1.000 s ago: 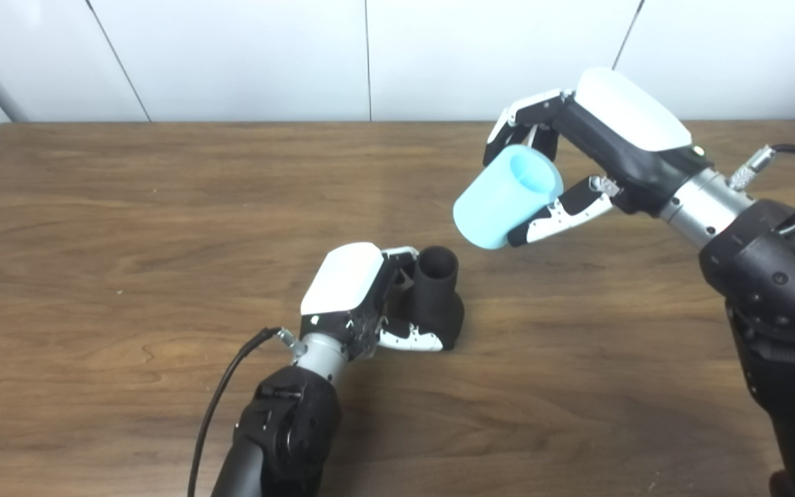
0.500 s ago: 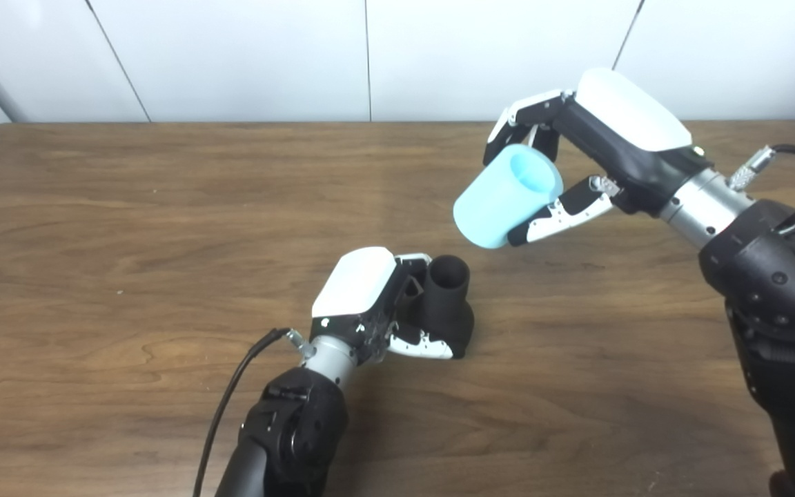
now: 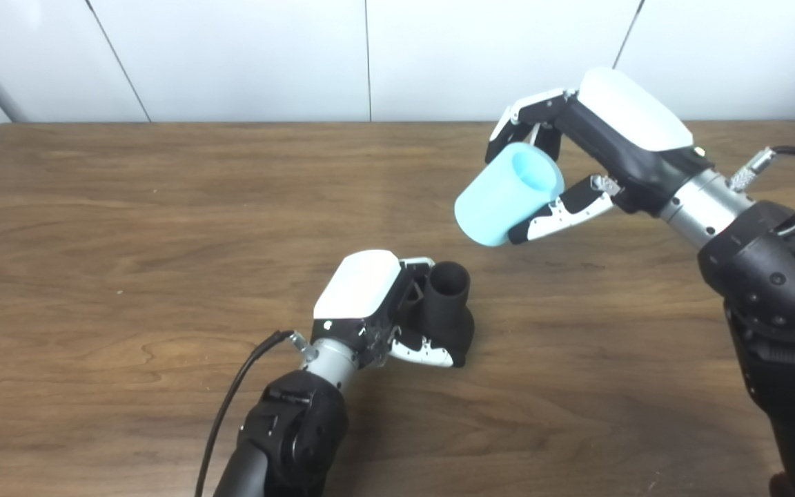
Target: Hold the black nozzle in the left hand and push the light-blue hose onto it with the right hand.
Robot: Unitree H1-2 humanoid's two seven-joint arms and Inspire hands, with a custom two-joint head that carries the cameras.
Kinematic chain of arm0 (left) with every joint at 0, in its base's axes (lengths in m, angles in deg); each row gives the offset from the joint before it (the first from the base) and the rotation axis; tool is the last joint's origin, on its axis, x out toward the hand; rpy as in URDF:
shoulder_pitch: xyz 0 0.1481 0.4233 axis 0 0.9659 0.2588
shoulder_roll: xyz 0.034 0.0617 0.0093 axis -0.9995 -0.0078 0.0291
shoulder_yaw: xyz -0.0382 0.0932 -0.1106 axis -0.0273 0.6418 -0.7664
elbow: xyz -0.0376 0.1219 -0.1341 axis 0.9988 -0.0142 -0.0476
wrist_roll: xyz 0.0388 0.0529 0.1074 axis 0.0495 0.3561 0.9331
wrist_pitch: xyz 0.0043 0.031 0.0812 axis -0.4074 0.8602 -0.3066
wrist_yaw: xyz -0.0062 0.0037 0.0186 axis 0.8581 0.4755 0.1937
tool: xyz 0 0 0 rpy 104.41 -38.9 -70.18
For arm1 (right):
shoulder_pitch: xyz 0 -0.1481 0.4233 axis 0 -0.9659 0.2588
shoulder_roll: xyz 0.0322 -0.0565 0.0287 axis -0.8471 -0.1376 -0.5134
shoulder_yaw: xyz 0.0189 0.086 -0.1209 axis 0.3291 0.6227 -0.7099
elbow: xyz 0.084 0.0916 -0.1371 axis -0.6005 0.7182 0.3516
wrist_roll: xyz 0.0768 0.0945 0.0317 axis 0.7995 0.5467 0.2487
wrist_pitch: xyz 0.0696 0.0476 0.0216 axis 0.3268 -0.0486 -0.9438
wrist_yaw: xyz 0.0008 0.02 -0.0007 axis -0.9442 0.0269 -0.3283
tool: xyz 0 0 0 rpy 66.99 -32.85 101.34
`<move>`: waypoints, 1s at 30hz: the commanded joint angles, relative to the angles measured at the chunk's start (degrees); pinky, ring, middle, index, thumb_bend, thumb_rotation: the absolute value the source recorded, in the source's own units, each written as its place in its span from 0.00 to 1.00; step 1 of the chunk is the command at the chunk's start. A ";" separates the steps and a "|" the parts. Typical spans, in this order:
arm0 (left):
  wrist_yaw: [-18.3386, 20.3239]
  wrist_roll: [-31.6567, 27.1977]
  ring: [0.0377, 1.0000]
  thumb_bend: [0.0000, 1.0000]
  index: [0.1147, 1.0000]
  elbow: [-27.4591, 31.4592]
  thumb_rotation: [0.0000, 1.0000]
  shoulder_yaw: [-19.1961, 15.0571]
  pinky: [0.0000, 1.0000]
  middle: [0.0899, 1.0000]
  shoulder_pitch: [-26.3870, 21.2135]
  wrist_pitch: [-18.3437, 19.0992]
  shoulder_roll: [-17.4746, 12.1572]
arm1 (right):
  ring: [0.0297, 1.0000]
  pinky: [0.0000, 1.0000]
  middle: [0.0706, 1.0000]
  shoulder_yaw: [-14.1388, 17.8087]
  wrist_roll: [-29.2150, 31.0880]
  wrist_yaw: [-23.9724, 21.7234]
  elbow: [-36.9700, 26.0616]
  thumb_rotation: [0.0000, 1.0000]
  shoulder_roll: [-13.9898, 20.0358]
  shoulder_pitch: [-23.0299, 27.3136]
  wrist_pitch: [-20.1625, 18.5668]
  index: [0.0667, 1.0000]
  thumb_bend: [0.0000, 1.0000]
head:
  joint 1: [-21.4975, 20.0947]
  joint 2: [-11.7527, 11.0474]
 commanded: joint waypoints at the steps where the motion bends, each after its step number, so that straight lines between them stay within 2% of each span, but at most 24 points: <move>1: -3.16 0.15 0.57 0.60 0.46 -0.18 0.07 0.10 0.55 0.54 -0.79 -1.82 0.53 | 0.38 0.40 0.48 0.89 -0.02 1.25 -1.51 0.00 0.80 1.46 0.56 0.47 0.50 | 0.06 0.02; 3: -4.45 -0.61 0.54 0.54 0.42 -0.66 0.01 -0.02 0.53 0.48 -0.63 -2.12 0.64 | 0.38 0.40 0.48 0.94 0.15 0.92 -1.67 0.00 0.94 1.52 0.22 0.47 0.50 | 0.20 0.19; 8: -5.08 -1.22 0.51 0.52 0.42 -0.94 0.00 -0.02 0.50 0.44 -0.58 -1.90 0.64 | 0.38 0.40 0.48 0.94 -0.14 0.92 -1.93 0.00 1.03 1.54 0.20 0.47 0.50 | 0.15 0.24; 17: -5.34 -1.58 0.47 0.52 0.42 -1.12 0.00 0.11 0.42 0.42 -0.15 -1.65 0.39 | 0.37 0.32 0.49 0.89 0.06 0.66 -3.11 0.00 1.14 1.11 0.34 0.47 0.49 | 0.23 0.40; 25: -5.97 -0.70 0.46 0.52 0.43 -0.97 0.00 0.38 0.42 0.41 -0.07 -2.19 -0.20 | 0.37 0.35 0.47 0.76 0.38 -1.58 -6.31 0.00 1.22 0.55 -1.54 0.46 0.50 | 0.05 0.48; 30: -8.87 0.99 0.44 0.52 0.43 -1.90 0.00 1.19 0.39 0.39 0.33 -4.67 -1.71 | 0.38 0.35 0.46 0.83 0.85 -2.36 -7.41 0.00 1.37 1.06 -2.11 0.46 0.50 | -0.04 0.46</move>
